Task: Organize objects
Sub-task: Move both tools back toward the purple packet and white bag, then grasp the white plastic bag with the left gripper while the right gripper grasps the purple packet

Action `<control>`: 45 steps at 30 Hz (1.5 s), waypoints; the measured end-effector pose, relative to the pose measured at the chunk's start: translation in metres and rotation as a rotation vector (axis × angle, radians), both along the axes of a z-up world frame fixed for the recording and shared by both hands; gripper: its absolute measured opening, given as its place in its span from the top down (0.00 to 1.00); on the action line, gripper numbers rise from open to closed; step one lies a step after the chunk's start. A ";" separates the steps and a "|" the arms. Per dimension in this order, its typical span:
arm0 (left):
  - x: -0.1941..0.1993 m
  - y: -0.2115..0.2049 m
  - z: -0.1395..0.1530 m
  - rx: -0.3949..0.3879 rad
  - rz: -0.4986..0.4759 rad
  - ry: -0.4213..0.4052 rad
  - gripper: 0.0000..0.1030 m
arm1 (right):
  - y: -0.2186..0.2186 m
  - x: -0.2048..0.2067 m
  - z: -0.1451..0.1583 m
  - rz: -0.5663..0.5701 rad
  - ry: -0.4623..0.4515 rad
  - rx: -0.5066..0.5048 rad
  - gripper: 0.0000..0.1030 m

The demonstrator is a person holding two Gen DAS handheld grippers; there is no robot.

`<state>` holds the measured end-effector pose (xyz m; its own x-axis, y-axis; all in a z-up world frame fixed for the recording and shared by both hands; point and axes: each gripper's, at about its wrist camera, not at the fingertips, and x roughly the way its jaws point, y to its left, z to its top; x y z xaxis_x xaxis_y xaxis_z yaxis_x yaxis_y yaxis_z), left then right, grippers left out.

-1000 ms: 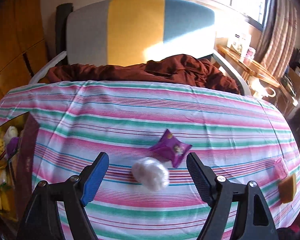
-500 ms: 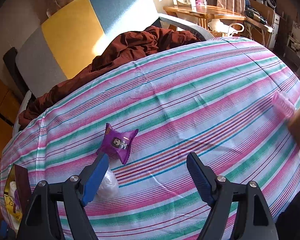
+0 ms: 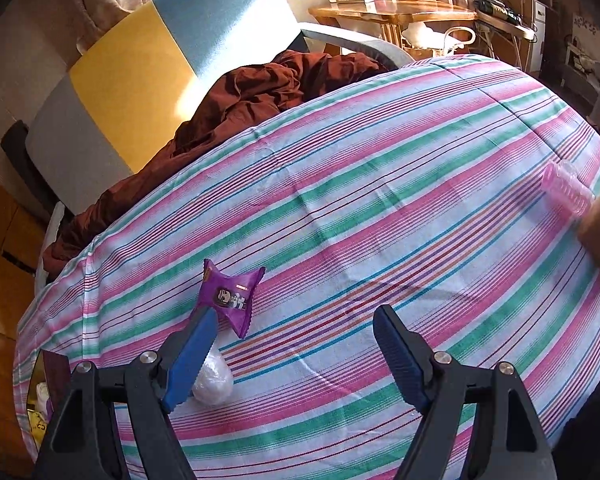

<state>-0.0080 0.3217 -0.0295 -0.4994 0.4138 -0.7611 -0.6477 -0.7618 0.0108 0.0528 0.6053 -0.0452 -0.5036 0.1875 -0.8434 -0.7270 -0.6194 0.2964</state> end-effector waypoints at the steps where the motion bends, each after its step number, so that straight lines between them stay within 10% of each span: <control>1: -0.001 0.006 -0.003 -0.003 -0.006 -0.011 0.31 | 0.001 0.001 0.000 -0.005 0.002 -0.006 0.21; 22: -0.027 0.164 -0.031 0.052 -0.182 -0.113 0.19 | 0.014 0.006 -0.009 -0.063 0.025 -0.075 0.21; 24: -0.032 0.172 -0.045 0.020 -0.188 -0.136 0.36 | 0.014 0.005 -0.009 -0.060 0.021 -0.074 0.21; 39: -0.014 0.064 -0.063 0.138 -0.085 -0.117 0.50 | -0.018 -0.027 -0.016 0.131 -0.087 -0.011 0.21; 45: -0.010 0.068 -0.067 0.117 -0.082 -0.077 0.54 | -0.051 -0.085 -0.013 0.472 -0.276 0.318 0.21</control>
